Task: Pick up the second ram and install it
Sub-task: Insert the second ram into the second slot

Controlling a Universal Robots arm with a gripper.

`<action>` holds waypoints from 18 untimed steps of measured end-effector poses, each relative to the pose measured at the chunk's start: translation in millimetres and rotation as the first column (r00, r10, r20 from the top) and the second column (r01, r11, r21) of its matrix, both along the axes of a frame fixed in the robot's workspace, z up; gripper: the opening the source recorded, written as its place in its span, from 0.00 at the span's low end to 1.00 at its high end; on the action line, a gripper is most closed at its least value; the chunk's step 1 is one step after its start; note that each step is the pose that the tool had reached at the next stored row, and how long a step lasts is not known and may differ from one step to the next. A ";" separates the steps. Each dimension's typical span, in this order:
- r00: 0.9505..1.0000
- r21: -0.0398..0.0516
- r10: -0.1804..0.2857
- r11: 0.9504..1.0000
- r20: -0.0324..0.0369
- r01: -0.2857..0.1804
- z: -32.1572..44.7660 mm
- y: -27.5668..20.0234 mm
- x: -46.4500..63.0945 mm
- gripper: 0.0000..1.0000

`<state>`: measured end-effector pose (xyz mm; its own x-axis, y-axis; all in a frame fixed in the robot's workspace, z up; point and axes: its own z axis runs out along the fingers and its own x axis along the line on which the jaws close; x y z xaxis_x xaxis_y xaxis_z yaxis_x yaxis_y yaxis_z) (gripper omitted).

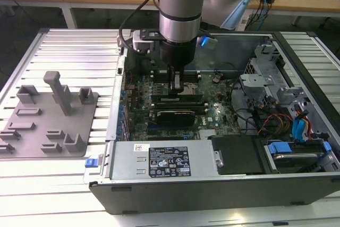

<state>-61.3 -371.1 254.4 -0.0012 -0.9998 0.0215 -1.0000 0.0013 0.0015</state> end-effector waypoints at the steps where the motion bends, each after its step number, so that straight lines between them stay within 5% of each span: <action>1: 1.000 0.000 0.000 1.000 0.000 0.000 -0.2 0.0 1.6 0.09; 18: 1.000 0.000 0.001 1.000 0.000 -0.001 -13.1 4.3 10.2 0.09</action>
<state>-51.2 -366.9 241.3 0.0002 -0.9998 0.0216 -1.0000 -0.0002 0.0014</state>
